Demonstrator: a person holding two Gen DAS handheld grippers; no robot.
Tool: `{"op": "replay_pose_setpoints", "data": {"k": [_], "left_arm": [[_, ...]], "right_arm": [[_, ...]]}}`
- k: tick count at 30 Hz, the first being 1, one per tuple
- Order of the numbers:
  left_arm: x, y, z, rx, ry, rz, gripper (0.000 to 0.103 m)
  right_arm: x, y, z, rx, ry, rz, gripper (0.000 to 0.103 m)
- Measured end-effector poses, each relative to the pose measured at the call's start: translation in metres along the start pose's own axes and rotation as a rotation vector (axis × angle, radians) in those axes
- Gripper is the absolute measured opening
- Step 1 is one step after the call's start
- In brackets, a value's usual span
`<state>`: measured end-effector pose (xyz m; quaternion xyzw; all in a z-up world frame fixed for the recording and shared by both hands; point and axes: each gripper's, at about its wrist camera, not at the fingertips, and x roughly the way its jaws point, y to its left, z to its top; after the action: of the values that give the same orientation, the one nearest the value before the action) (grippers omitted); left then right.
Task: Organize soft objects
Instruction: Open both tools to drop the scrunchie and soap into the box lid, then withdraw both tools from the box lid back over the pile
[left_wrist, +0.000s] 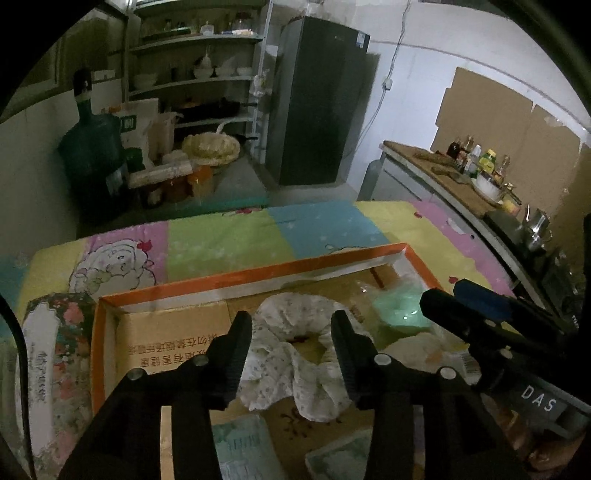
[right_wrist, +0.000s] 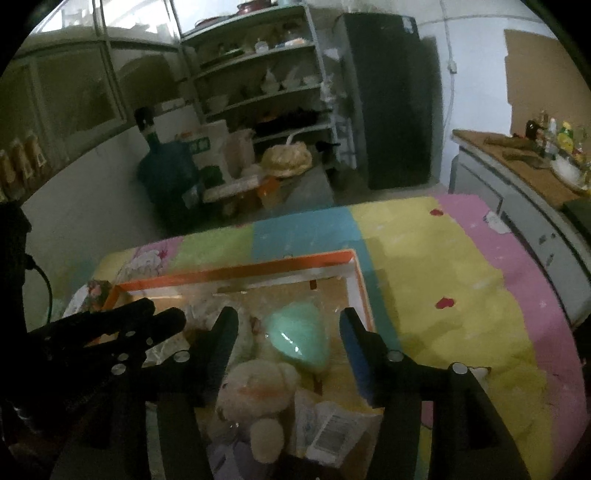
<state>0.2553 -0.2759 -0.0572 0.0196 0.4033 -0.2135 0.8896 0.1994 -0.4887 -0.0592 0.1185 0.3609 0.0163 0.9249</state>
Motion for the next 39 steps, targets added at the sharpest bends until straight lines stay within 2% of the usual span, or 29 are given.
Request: {"op": "replay_pose_setpoints", "data": {"k": [9, 20, 27, 39], "left_arm": [[-0.035, 0.000, -0.003, -0.004, -0.063, 0.002, 0.045], [-0.087, 0.016, -0.015, -0.001, -0.161, 0.032, 0.045], [-0.121, 0.036, -0.037, -0.013, -0.207, 0.061, 0.045], [-0.174, 0.085, -0.084, -0.038, -0.285, 0.176, 0.045]], "right_arm": [[-0.034, 0.013, -0.002, -0.001, -0.060, -0.017, 0.059], [-0.072, 0.050, -0.013, -0.027, -0.121, -0.018, 0.060], [-0.093, 0.087, -0.033, -0.045, -0.157, -0.009, 0.060], [-0.118, 0.161, -0.078, -0.072, -0.240, -0.012, 0.060]]}}
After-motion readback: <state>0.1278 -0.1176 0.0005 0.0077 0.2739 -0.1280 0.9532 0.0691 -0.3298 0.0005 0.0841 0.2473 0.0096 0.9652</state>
